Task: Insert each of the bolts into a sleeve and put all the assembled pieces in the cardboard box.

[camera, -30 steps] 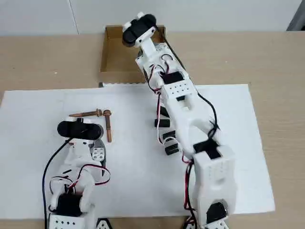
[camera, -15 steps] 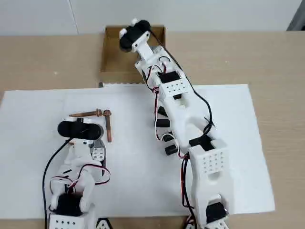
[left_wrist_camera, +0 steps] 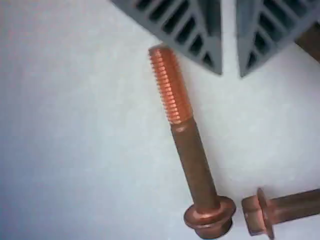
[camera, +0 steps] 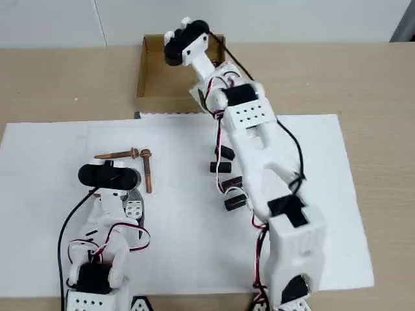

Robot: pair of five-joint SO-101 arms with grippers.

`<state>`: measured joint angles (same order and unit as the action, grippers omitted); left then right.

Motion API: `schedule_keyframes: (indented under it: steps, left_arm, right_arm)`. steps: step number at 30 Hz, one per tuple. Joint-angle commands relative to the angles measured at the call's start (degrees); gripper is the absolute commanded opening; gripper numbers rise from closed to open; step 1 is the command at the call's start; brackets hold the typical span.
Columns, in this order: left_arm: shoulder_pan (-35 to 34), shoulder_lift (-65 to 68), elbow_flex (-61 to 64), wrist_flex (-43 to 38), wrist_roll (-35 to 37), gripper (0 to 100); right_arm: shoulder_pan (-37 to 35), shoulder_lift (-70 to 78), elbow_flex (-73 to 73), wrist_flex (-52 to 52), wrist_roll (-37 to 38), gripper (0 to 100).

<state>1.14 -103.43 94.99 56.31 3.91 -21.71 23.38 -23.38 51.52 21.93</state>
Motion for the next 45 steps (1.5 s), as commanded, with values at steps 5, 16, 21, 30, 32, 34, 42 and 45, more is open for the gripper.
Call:
schedule_keyframes:
  steps: [5, 16, 21, 30, 32, 34, 42, 45]
  left_arm:
    - [-0.18, -0.44, -0.31, -0.18, -0.09, 1]
    - [-0.26, -0.44, -0.31, -0.18, -0.09, 1]
    - [-0.26, -0.44, -0.31, -0.18, -0.09, 1]
    - [-0.26, -0.44, -0.31, -0.18, -0.09, 1]
    - [-0.26, -0.44, -0.31, -0.18, -0.09, 1]
    - [-0.26, -0.44, -0.31, -0.18, -0.09, 1]
    - [-0.26, -0.44, -0.31, -0.18, -0.09, 1]
    - [-0.26, -0.44, -0.31, -0.18, -0.09, 1]
  right_arm:
    - [0.66, -8.40, -2.99, 15.52, 0.44, 0.3]
    - [3.82, -6.73, -2.73, 35.91, 8.62, 0.4]
    - [3.74, -2.77, -2.81, 39.87, 16.53, 2.1]
    - [3.47, 2.51, -2.99, 38.37, 19.78, 14.0]
    - [3.47, 3.12, -2.99, 37.14, 20.31, 14.0]
    - [3.38, 3.56, -2.99, 35.56, 20.31, 14.0]
    - [1.80, 6.73, -3.08, 31.96, 21.45, 14.0]
    - [1.80, 8.04, -3.08, 30.37, 21.45, 14.0]
